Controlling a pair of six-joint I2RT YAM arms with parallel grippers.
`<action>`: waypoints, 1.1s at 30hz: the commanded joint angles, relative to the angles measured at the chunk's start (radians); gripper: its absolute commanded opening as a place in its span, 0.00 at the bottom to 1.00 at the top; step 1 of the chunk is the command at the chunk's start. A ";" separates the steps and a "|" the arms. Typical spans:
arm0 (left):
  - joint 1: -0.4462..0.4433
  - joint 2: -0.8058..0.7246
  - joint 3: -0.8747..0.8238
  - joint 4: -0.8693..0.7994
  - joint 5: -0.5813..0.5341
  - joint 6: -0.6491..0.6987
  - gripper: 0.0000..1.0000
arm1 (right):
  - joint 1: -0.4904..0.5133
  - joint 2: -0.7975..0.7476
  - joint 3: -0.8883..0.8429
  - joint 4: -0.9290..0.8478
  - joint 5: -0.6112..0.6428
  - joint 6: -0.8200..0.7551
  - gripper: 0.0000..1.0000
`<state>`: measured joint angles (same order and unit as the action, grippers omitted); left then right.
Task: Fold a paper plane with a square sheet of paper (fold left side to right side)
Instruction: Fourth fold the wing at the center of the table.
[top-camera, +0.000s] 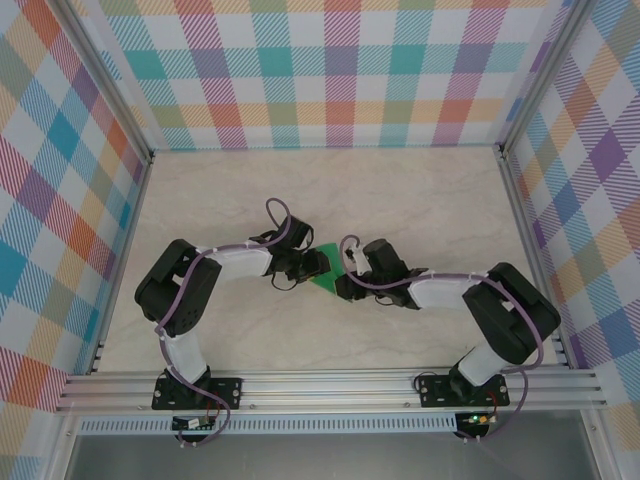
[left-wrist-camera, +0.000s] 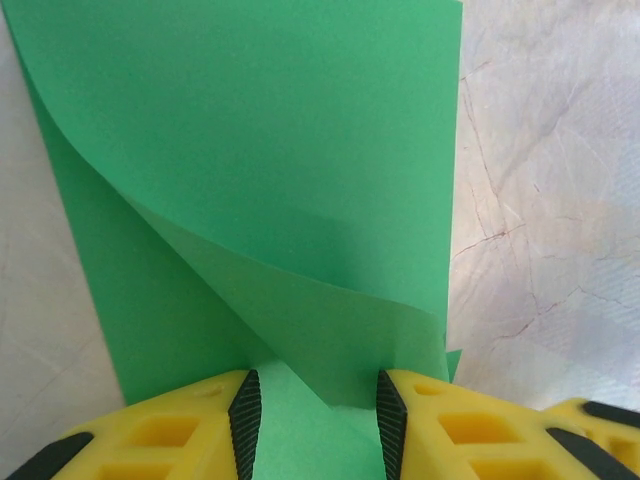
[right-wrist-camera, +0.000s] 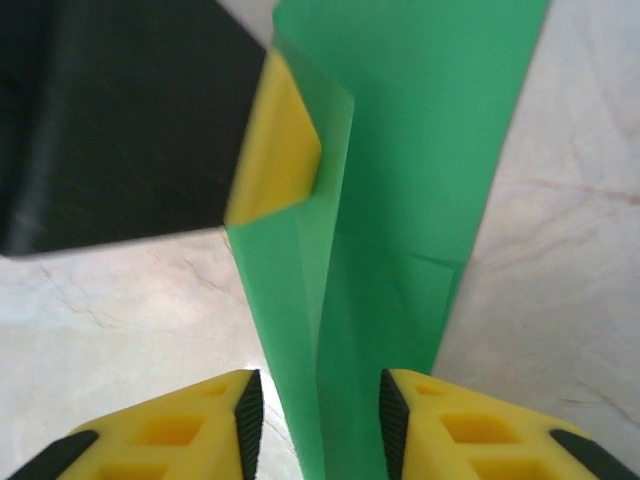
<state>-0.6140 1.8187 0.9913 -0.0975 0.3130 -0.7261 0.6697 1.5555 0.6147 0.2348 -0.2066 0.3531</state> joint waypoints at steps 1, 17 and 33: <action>-0.013 0.007 -0.006 0.003 -0.015 -0.005 0.38 | -0.047 -0.062 0.001 0.008 -0.114 0.034 0.42; -0.018 -0.002 -0.002 0.000 -0.015 -0.005 0.38 | -0.095 0.033 0.078 -0.094 -0.212 0.055 0.35; -0.017 -0.013 -0.002 -0.007 -0.020 -0.002 0.38 | -0.036 0.064 0.091 -0.179 -0.180 0.030 0.28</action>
<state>-0.6151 1.8183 0.9913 -0.0978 0.3096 -0.7261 0.6243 1.5978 0.6811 0.0788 -0.3866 0.4034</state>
